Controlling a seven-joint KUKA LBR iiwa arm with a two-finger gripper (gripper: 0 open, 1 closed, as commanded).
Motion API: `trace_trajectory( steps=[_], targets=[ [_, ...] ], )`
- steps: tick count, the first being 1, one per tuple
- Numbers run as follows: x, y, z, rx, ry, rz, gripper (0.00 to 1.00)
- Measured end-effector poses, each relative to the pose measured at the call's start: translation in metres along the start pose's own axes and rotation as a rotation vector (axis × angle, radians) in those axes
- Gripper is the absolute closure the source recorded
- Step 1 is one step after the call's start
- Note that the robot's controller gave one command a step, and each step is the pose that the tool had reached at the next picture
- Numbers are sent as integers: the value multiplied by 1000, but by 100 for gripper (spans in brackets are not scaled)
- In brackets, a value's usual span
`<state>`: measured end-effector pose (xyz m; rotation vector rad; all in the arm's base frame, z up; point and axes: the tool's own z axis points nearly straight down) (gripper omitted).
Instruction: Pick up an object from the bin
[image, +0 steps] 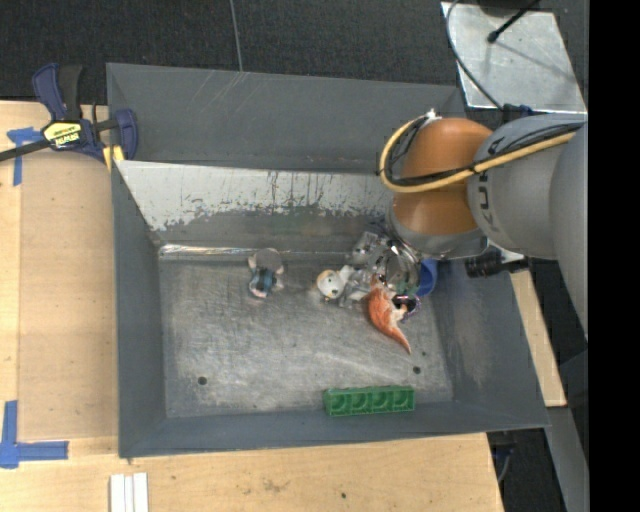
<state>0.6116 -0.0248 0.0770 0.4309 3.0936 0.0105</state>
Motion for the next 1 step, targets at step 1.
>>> trace_trajectory(
  steps=[1],
  targets=[
    [0,1,0,2,-1,-4,100]
  ],
)
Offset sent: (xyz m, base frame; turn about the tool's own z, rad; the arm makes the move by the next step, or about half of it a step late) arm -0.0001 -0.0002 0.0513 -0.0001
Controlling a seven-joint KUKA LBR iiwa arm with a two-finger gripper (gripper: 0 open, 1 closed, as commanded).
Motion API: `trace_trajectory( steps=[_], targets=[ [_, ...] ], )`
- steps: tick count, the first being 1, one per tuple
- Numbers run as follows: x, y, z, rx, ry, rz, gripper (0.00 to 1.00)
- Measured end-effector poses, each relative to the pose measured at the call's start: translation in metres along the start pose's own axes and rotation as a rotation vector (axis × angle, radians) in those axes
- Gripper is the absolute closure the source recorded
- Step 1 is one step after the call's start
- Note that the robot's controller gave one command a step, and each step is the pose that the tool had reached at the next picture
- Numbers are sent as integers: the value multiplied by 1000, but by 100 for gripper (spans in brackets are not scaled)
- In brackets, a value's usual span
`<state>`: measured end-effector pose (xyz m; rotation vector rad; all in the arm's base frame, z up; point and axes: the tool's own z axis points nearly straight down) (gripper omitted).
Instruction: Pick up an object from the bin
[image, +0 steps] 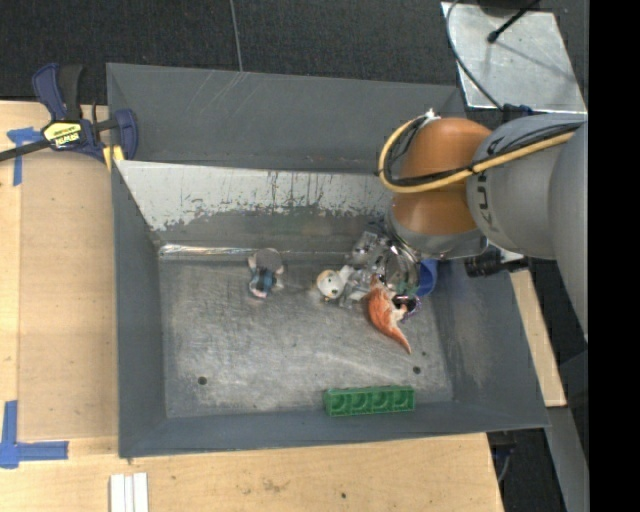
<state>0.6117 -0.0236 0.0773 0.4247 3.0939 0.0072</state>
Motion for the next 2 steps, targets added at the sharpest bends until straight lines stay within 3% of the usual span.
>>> trace_trajectory(
  steps=[2],
  targets=[
    [3,-1,-20,6,19,0,100]
  ],
)
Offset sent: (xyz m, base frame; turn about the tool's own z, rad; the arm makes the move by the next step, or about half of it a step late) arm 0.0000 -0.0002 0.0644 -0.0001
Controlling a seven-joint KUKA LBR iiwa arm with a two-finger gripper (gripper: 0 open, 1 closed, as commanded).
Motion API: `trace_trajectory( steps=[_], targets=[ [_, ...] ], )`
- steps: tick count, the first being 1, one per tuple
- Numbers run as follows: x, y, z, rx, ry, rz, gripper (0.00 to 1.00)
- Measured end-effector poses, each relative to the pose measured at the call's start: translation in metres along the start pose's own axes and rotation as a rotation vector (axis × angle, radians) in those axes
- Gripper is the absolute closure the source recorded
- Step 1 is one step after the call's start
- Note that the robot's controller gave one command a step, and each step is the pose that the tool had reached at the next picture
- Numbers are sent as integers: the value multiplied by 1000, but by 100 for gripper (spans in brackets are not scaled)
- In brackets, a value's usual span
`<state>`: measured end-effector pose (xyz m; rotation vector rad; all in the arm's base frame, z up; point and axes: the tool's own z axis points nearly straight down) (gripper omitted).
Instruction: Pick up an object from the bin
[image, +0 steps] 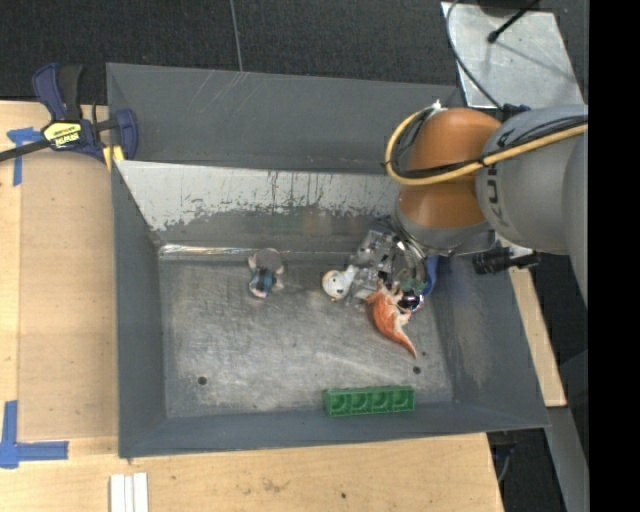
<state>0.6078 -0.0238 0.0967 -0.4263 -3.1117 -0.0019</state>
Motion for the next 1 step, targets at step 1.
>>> trace_trajectory(
  steps=[1],
  targets=[
    [-1,0,-19,0,-3,0,100]
  ],
)
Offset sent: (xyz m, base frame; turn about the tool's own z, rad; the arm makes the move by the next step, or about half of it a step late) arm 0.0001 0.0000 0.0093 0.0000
